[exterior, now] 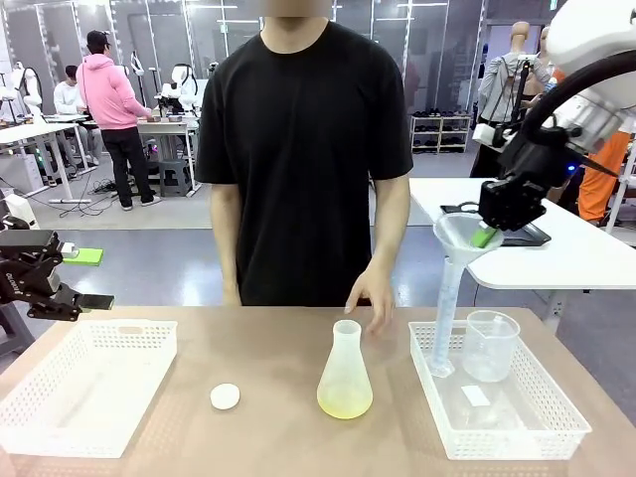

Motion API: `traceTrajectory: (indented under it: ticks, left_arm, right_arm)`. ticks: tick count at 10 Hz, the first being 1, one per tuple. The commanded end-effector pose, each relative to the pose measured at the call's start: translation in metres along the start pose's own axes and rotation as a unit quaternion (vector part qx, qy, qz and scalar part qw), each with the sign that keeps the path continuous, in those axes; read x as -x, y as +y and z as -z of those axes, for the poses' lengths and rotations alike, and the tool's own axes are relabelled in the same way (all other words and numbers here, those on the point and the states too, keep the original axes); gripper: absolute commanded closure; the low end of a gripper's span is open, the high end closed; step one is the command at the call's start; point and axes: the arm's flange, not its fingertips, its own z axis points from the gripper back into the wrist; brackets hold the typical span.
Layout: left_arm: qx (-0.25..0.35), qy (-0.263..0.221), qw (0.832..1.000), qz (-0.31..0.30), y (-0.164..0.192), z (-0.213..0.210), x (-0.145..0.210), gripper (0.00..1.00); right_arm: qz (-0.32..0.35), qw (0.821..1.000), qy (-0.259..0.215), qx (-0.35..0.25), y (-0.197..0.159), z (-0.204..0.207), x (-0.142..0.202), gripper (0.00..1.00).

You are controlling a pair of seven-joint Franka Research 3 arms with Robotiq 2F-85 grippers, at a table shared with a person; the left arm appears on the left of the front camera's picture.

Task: Prepare the solutions needed for the experiment.
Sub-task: Once the solution is in the Big flask , pick up the Plastic Funnel and place it back into the right Organizing basket.

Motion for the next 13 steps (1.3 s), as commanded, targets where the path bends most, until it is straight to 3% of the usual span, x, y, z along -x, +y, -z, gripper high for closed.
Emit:
traceTrajectory:
  ticks: [1,2,6,7,8,9,13]
  left_arm:
    - [0.010,-0.002,1.000,0.004,-0.002,0.001,-0.003,0.00]
    - [0.010,-0.002,1.000,0.004,-0.002,0.001,-0.003,0.00]
    - [0.010,-0.002,1.000,0.004,-0.002,0.001,-0.003,0.00]
    - [0.010,-0.002,1.000,0.004,-0.002,0.001,-0.003,0.00]
    - [0.010,-0.002,1.000,0.004,-0.002,0.001,-0.003,0.00]
    - [0.010,-0.002,1.000,0.004,-0.002,0.001,-0.003,0.00]
    - [0.010,-0.002,1.000,0.004,-0.002,0.001,-0.003,0.00]
  right_arm:
    - [-0.033,0.999,0.001,0.003,-0.005,0.002,-0.005,1.00]
    - [0.000,1.000,0.000,0.000,0.000,0.000,0.000,1.00]
    - [-0.006,1.000,0.000,0.000,-0.004,0.000,0.000,0.97]
    - [0.044,0.998,0.002,0.036,-0.012,0.000,0.017,0.97]
    - [0.059,0.998,0.024,0.005,-0.018,-0.004,0.034,0.97]
    - [0.074,0.997,0.017,0.002,-0.023,-0.009,0.048,0.97]
    - [0.132,0.990,0.039,0.027,-0.068,0.015,0.082,0.97]
